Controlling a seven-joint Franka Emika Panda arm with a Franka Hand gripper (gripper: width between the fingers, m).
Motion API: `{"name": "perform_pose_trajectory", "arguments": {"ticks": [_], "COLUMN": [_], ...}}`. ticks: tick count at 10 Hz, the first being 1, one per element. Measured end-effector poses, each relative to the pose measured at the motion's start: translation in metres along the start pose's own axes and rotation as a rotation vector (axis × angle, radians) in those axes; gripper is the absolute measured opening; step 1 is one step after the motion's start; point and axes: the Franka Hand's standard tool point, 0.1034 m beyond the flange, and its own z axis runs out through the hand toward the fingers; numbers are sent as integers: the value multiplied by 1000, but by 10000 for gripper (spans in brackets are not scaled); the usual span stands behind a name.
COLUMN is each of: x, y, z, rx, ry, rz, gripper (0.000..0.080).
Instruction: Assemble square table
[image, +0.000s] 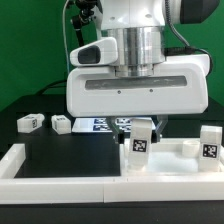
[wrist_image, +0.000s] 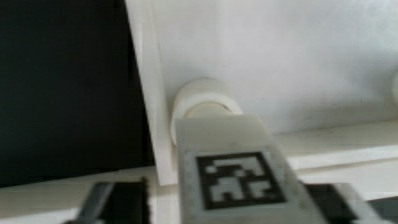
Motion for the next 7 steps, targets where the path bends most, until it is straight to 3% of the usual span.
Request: {"name": "perform_pose_trajectory", "arguments": {"ticks": [5, 7], "x": [0, -1], "y": [-2, -7], "z": [1, 1], "rx": [5, 34], "ry": [2, -5], "rz": [393, 744], "gripper": [280, 280]}}
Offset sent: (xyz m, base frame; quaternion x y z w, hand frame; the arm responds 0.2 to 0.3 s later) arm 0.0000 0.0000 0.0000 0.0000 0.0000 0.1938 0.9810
